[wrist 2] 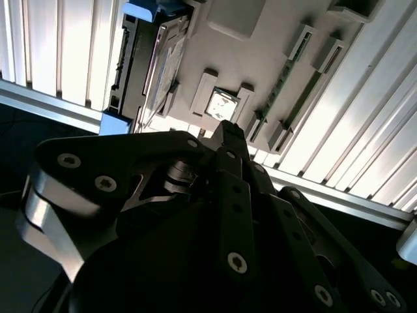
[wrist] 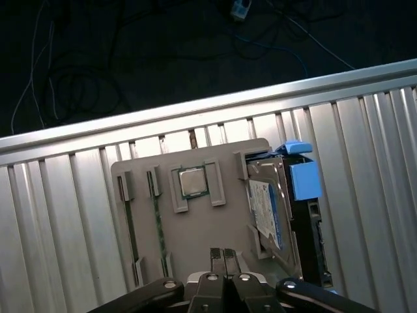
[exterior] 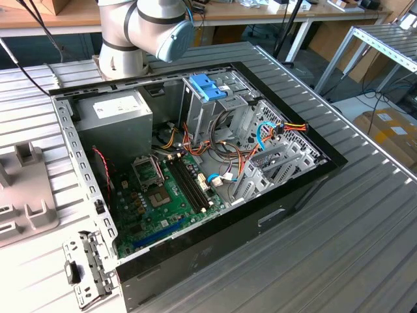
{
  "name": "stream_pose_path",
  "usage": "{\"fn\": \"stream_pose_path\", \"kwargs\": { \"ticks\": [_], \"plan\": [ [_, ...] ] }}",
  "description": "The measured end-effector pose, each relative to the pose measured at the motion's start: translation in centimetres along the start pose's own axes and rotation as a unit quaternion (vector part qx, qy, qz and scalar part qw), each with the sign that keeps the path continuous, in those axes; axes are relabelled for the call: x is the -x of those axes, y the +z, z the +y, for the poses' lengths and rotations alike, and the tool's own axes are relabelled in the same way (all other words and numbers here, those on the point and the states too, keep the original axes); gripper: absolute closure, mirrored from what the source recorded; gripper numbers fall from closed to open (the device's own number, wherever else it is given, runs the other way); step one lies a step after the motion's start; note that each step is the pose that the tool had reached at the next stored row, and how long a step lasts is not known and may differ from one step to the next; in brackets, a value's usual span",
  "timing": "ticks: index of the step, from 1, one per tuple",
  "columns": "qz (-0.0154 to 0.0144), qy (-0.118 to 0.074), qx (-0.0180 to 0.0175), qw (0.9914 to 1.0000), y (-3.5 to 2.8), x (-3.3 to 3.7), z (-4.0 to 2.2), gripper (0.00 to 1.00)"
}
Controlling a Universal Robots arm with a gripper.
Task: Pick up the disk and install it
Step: 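Pick up the disk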
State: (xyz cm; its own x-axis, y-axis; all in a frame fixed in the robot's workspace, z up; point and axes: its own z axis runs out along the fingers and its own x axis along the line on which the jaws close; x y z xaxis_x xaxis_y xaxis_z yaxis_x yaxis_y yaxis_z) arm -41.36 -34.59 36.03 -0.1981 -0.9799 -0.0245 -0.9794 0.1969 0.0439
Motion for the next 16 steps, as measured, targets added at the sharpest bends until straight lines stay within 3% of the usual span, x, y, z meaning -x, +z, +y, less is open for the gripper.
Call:
{"fn": "stream_pose_path", "kwargs": {
  "ticks": [7,16],
  "plan": [
    [0.0015,-0.034,0.0008,0.99941,0.01,0.00,0.00,0.89],
    [0.0035,-0.080,0.0020,0.99683,0.02,0.00,0.00,0.89]
  ]
}}
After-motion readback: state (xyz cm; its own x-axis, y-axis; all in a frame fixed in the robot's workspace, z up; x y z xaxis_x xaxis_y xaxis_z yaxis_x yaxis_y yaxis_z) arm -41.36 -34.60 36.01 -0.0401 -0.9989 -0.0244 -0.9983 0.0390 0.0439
